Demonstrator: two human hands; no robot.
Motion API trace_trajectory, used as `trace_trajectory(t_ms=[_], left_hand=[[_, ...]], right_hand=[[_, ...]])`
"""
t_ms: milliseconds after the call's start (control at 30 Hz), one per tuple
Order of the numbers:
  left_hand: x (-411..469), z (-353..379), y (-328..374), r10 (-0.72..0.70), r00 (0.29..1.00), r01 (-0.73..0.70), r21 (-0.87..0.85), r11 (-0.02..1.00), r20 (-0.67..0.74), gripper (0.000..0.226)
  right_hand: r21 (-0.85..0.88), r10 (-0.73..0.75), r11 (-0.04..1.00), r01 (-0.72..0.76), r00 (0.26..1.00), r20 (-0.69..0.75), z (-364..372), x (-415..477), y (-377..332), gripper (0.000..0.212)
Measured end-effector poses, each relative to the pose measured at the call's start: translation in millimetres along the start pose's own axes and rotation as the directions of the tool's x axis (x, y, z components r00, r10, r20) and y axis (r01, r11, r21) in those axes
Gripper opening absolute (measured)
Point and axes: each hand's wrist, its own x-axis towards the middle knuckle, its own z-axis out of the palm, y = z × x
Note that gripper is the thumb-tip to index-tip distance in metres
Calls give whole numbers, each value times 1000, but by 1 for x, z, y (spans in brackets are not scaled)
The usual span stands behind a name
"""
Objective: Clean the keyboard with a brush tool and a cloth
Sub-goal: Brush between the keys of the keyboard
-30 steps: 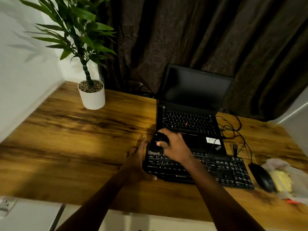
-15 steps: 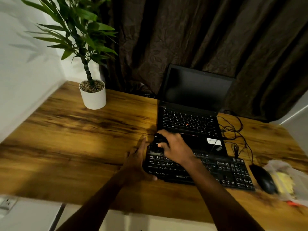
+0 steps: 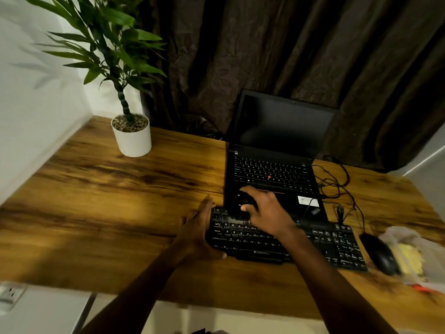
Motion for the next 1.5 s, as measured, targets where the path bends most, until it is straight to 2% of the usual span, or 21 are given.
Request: trace_trajectory(t_ms=[67, 133, 333, 567, 767, 1000, 1133, 1233, 1367, 1500], left_hand=[[4, 0, -2, -11, 999, 11, 0, 1000, 30, 158], [5, 1, -3, -4, 1000, 3, 10, 1000, 24, 157], [3, 2, -1, 9, 1000, -10, 27, 1000, 12, 158], [2, 2, -2, 20, 1000, -21, 57, 998, 3, 154], [2, 0, 0, 22, 1000, -22, 50, 998, 10, 152], [0, 3, -4, 40, 999, -39, 54, 998, -18, 148], [2, 2, -2, 18, 1000, -18, 28, 999, 1, 154], [2, 1, -1, 11, 1000, -11, 11, 1000, -3, 155], [2, 3, -6, 23, 1000, -23, 8, 1000, -12, 158], [1, 6, -9, 29, 999, -29, 23, 999, -18, 149]], right_hand=[[-97, -5, 995, 4, 1000, -11, -8, -4, 7, 51], [-116, -14, 993, 12, 1000, -19, -7, -5, 6, 51], [63, 22, 998, -20, 999, -24, 7, 2, -4, 46], [-99, 25, 995, -25, 1000, 0, -16, -6, 15, 51], [62, 35, 998, -33, 999, -25, -3, -3, 4, 46], [-106, 52, 993, -52, 999, 5, -27, -15, 22, 51], [-34, 16, 999, -16, 1000, -6, -13, -7, 10, 47], [16, 55, 998, -55, 998, -23, -13, -5, 6, 45], [-72, 106, 992, -106, 994, 1, -32, -19, 22, 48], [-119, 81, 989, -84, 996, -29, -37, -25, 33, 50]])
